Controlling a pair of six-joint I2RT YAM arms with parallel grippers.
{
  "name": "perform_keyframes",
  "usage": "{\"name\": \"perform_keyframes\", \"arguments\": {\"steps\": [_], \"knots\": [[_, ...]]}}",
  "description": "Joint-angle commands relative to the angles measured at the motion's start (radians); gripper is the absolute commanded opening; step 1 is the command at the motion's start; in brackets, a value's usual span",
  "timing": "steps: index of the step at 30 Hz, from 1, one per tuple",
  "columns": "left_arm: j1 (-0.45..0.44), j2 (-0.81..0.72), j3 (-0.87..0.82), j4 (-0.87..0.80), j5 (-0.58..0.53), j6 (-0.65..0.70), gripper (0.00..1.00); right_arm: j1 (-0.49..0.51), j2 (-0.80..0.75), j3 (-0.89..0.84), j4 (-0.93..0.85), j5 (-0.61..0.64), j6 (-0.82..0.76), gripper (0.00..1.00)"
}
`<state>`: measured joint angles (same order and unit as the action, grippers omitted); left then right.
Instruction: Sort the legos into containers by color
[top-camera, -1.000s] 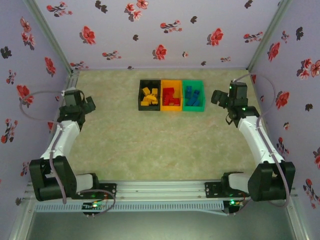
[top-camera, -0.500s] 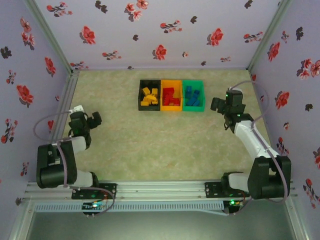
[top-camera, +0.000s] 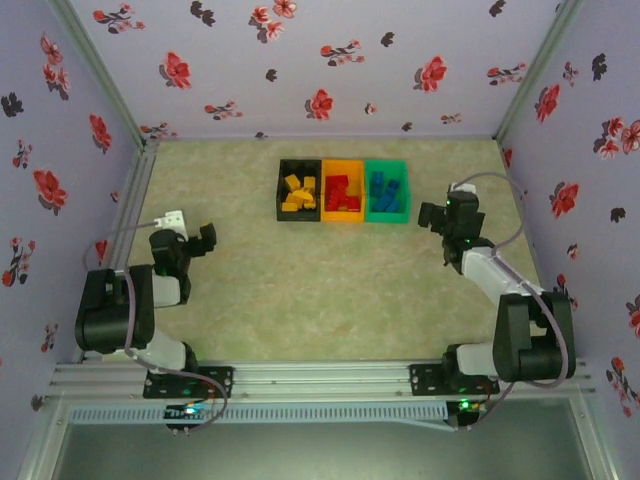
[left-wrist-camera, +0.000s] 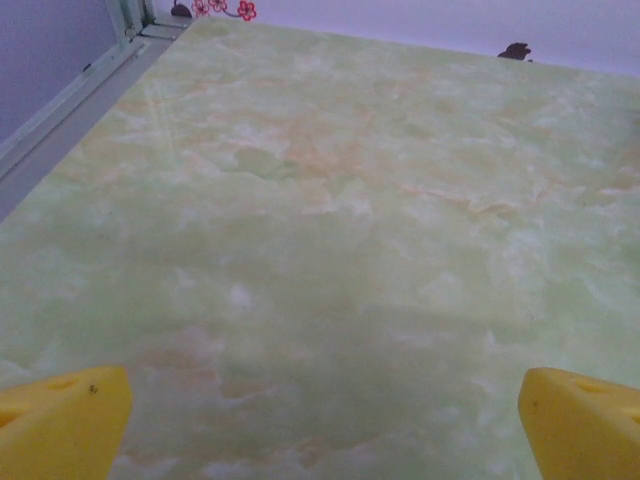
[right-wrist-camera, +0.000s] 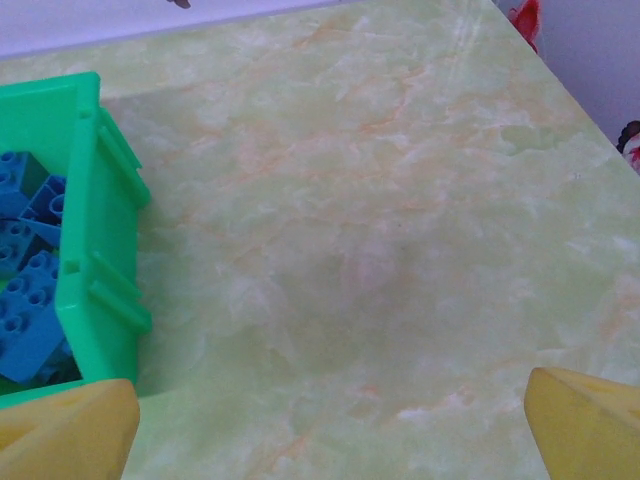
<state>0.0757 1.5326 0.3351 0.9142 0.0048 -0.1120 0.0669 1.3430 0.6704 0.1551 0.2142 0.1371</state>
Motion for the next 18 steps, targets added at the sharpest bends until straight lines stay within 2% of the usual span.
{"name": "perform_keyframes", "arguments": {"steps": [1,5,7,8,9,10,12,13,16,18], "knots": [[-0.006,0.006,0.023,0.033,-0.005,0.037,1.0,-0.012,0.034,-0.067,0.216,0.016,-0.027,1.0],[-0.024,0.008,0.038,0.007,-0.043,0.044,1.0,-0.053,0.128,-0.241,0.581,-0.014,-0.03,0.99],[-0.027,0.007,0.039,0.003,-0.049,0.046,1.0,-0.075,0.258,-0.332,0.912,-0.037,-0.014,0.99],[-0.028,0.007,0.04,0.002,-0.052,0.048,1.0,-0.08,0.257,-0.347,0.921,-0.08,-0.023,0.99],[-0.029,0.008,0.038,0.002,-0.052,0.048,1.0,-0.081,0.201,-0.321,0.771,-0.089,-0.022,0.99],[-0.03,0.008,0.039,0.003,-0.052,0.048,1.0,-0.085,0.208,-0.288,0.72,-0.112,-0.022,0.99],[-0.03,0.007,0.039,0.003,-0.054,0.049,1.0,-0.098,0.242,-0.279,0.764,-0.162,-0.026,0.99],[-0.034,0.008,0.039,0.002,-0.063,0.051,1.0,-0.098,0.22,-0.271,0.709,-0.165,-0.03,0.99],[-0.036,0.006,0.042,0.0,-0.064,0.054,1.0,-0.096,0.228,-0.286,0.76,-0.167,-0.039,0.99],[-0.036,0.007,0.042,-0.002,-0.064,0.054,1.0,-0.095,0.215,-0.276,0.711,-0.166,-0.039,0.99]]}}
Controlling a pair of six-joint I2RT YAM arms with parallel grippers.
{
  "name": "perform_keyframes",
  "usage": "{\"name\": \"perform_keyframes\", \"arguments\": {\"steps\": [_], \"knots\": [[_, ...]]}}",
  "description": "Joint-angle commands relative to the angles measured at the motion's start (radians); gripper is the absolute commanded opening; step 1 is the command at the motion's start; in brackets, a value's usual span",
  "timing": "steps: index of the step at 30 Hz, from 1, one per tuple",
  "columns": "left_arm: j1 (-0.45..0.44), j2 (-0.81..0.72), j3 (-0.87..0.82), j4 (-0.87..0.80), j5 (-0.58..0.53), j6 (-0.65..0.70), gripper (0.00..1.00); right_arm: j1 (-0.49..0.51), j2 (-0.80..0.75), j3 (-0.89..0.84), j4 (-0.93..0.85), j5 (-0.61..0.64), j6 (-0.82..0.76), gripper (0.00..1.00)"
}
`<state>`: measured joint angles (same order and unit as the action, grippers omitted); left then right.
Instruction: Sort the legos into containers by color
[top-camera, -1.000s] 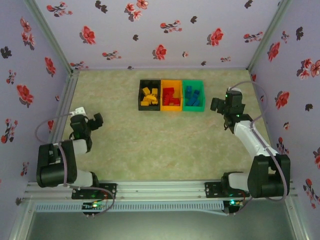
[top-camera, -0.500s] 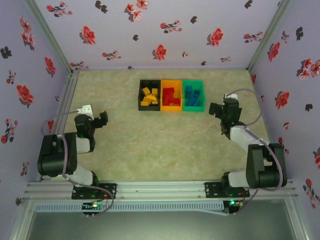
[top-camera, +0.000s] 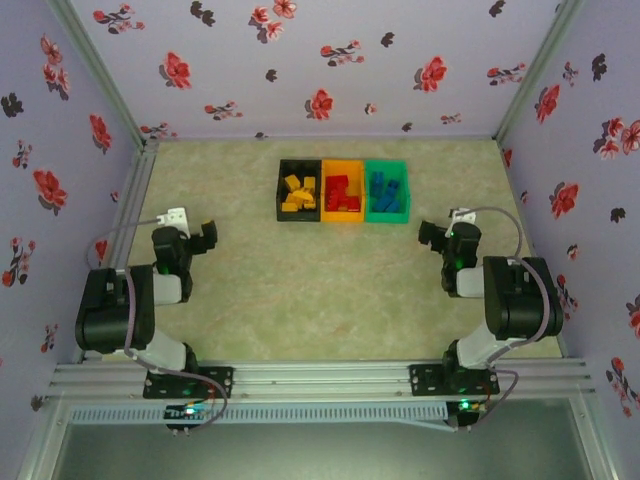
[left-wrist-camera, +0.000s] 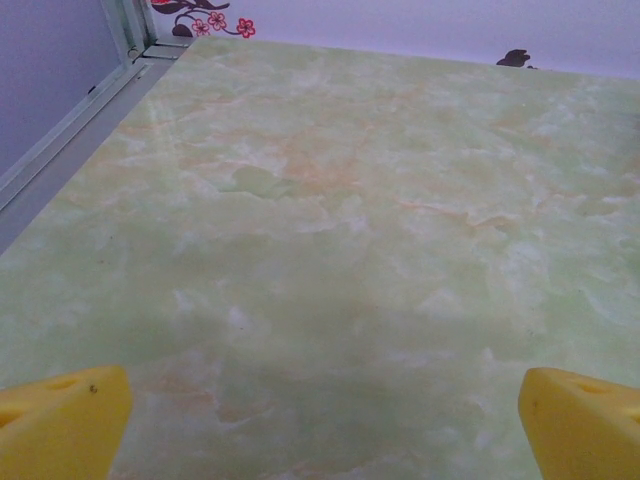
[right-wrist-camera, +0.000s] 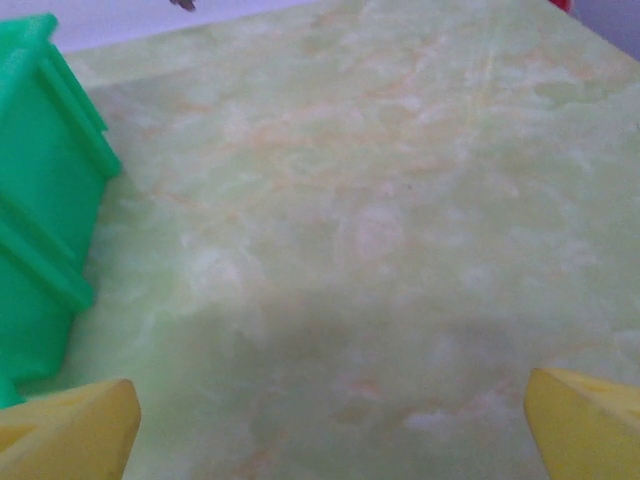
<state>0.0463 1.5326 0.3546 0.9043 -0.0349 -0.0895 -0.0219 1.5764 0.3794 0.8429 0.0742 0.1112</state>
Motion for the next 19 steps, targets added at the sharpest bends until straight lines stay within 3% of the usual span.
{"name": "perform_keyframes", "arguments": {"steps": [1,19], "knots": [[-0.006,0.007,0.022,0.008,-0.023,0.031,1.0,-0.005,-0.014,0.015,0.04,-0.025,-0.015,0.99],[-0.008,0.007,0.023,0.008,-0.024,0.031,1.0,0.004,-0.015,0.011,0.042,-0.034,-0.028,0.99]]}}
